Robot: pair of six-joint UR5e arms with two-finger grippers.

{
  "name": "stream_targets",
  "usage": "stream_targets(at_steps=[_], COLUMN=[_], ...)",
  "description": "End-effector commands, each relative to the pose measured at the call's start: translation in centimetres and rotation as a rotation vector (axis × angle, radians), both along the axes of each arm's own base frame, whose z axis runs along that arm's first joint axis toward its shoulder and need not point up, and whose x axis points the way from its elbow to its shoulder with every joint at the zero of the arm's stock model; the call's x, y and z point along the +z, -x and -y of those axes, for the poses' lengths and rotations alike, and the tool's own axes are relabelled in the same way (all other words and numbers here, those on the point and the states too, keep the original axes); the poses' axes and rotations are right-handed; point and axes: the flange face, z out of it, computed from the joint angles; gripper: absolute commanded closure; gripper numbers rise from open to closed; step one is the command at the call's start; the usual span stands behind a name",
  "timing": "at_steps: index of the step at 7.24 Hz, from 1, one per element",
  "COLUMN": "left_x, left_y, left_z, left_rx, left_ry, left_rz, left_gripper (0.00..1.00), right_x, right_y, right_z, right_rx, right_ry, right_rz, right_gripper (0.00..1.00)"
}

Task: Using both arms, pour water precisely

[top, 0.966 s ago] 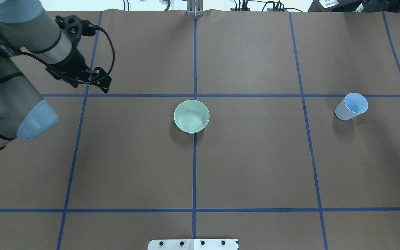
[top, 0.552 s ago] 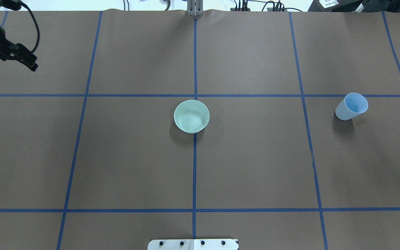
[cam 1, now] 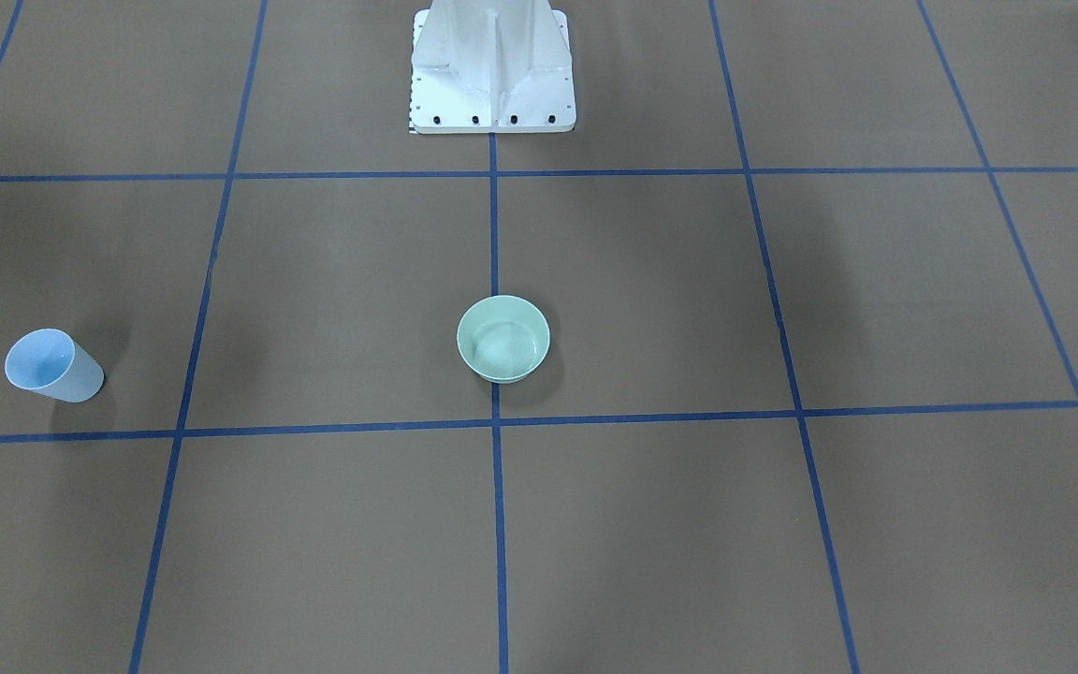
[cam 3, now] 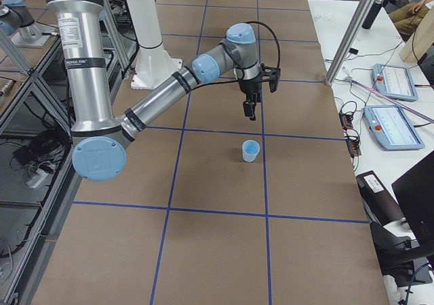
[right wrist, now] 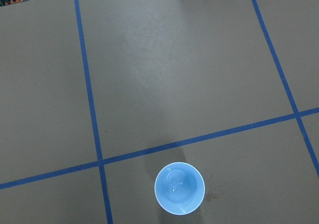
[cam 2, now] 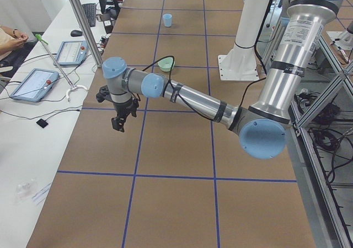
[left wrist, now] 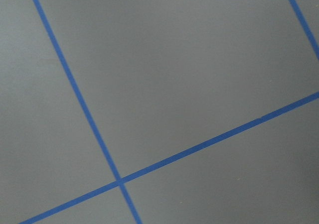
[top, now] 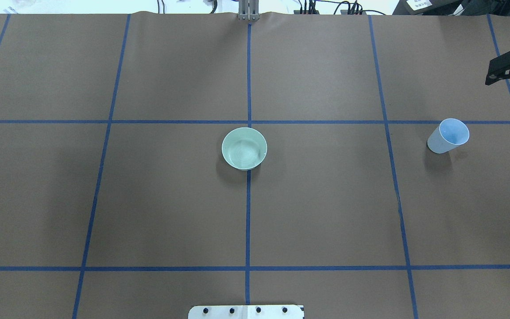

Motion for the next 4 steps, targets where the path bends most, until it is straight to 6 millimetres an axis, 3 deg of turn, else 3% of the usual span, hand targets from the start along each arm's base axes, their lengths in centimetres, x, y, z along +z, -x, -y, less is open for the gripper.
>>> stream_targets(at_steps=[1, 4], left_x=[2.2, 2.7], left_y=[2.8, 2.8], left_z=[-0.3, -0.7], left_rx=[0.016, 0.015], left_ry=[-0.009, -0.002], left_rz=[0.003, 0.002], left_gripper=[0.0, 0.0], right_x=[-0.5, 0.0], right_y=[4.0, 10.6], right_z=[-1.2, -3.1], right_rx=[0.107, 0.256], right_ry=[0.0, -0.023], right_rz=[-0.07, -0.156], right_gripper=[0.0, 0.0])
